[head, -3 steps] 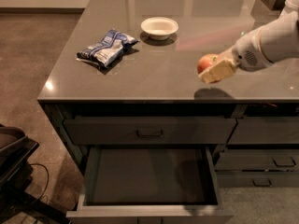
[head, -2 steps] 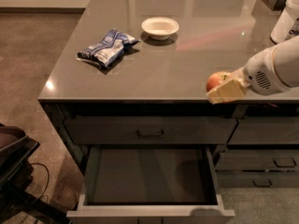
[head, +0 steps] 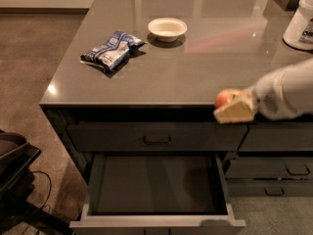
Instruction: Place apple into middle drawer
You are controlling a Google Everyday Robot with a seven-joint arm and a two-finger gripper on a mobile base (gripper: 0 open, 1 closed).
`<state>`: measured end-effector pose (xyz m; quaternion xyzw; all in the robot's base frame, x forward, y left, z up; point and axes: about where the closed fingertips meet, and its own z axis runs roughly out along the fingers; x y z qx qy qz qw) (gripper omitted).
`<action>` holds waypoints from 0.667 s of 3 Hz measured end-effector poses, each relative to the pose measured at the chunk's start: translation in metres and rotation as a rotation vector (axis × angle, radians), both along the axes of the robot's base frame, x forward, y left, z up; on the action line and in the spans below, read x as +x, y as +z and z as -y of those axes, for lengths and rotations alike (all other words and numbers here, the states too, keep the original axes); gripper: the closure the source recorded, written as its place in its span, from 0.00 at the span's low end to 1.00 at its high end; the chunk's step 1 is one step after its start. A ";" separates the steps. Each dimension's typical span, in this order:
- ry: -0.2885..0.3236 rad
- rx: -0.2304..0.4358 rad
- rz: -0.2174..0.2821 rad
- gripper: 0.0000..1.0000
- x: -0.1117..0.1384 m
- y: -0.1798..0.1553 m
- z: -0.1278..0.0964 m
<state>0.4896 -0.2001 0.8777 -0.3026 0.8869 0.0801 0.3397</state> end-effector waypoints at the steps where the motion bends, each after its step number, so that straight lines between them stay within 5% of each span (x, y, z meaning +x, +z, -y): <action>1: -0.069 0.124 -0.022 1.00 -0.029 -0.063 -0.010; 2: -0.119 0.293 -0.060 1.00 -0.056 -0.150 -0.027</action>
Offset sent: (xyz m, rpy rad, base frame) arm -0.0821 0.0337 -0.2915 0.6840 0.1192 -0.2071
